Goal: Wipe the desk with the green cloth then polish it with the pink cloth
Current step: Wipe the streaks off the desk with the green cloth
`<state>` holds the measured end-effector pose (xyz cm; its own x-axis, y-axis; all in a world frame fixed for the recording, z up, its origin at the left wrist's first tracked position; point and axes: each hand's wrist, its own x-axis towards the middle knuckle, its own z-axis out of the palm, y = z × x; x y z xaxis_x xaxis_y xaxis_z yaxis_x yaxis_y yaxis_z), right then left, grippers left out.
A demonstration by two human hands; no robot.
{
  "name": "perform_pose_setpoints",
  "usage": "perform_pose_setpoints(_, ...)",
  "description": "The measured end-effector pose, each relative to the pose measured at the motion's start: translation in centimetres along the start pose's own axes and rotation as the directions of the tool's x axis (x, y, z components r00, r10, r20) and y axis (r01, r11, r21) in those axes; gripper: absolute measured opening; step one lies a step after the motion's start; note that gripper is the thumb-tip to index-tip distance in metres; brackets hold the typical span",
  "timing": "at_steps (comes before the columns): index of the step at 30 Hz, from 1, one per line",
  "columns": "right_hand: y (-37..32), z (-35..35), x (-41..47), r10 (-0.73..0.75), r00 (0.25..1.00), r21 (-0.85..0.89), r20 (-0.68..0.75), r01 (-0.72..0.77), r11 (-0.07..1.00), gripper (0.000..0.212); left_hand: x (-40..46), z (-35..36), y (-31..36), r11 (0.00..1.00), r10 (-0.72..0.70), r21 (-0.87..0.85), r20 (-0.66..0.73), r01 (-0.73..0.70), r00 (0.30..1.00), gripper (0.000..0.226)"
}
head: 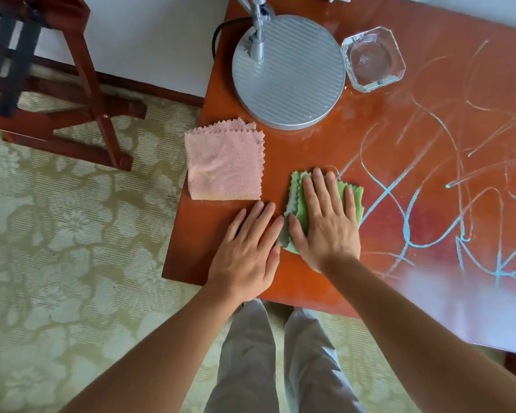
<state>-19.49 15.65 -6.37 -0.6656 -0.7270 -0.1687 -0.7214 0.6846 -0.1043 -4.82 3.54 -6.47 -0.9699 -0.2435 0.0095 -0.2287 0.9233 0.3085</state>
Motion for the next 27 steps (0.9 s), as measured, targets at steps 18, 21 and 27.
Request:
perform_pose_setpoints(18,-0.3,-0.2,-2.8,-0.071,0.997,0.013,-0.001,0.071,0.997,0.074,-0.1,0.2,0.2,0.999,0.017,-0.031,-0.09,-0.02,0.996,0.046)
perform_pose_setpoints(21,-1.1,1.0,-7.7,-0.07,0.997,0.019,-0.007,0.071,0.997,0.072,-0.2,0.2,0.2,1.0,0.016,-0.017,-0.085,-0.017,0.996,0.047)
perform_pose_setpoints(27,-0.3,1.1,-7.1,-0.105,0.994,0.022,0.015,0.105,0.994,0.074,-0.1,0.6,0.0,1.0,0.006,-0.016,-0.083,-0.007,0.997,0.047)
